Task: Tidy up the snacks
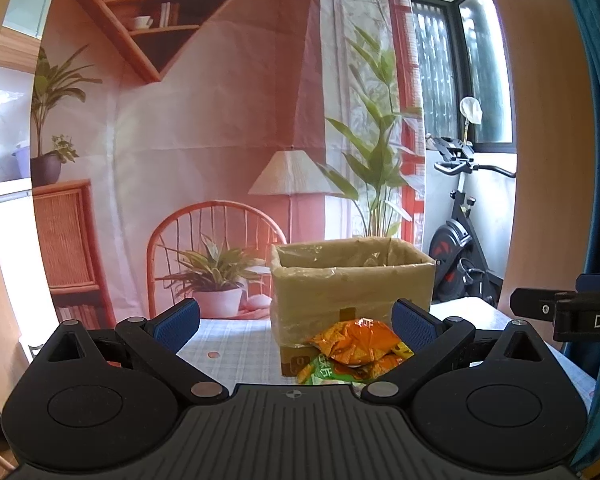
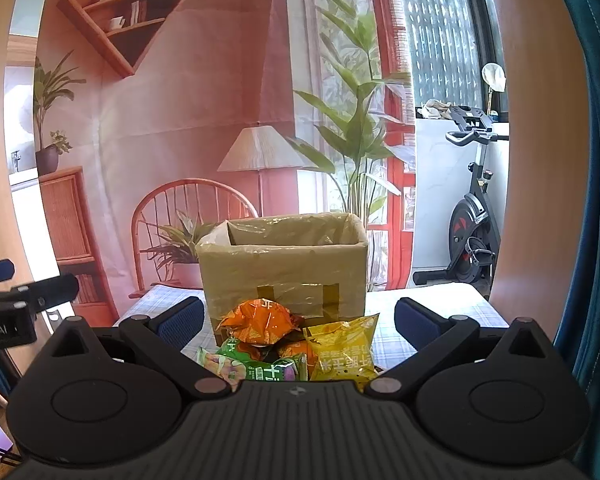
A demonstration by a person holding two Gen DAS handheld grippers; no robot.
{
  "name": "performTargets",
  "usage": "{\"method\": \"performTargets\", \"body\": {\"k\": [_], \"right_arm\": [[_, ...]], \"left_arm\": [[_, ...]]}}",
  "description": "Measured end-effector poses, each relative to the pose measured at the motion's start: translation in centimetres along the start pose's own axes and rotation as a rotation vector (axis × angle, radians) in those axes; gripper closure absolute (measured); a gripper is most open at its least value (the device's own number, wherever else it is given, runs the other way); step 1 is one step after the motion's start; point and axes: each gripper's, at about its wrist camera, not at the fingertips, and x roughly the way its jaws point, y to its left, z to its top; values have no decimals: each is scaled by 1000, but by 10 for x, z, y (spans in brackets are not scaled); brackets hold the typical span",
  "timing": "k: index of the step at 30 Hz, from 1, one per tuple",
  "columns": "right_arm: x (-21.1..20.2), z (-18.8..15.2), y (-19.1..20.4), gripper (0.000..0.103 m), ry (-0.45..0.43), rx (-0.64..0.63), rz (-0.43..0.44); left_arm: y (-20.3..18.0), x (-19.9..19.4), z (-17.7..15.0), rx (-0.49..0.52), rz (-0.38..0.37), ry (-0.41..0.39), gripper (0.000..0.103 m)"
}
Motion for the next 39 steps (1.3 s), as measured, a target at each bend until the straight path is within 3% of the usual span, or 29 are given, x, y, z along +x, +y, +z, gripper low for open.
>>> {"method": "performTargets", "body": {"k": [39], "right_arm": [[-1, -2, -3, 0, -10, 2, -9]], "left_arm": [[-1, 4, 0, 2, -17, 37, 0]]}}
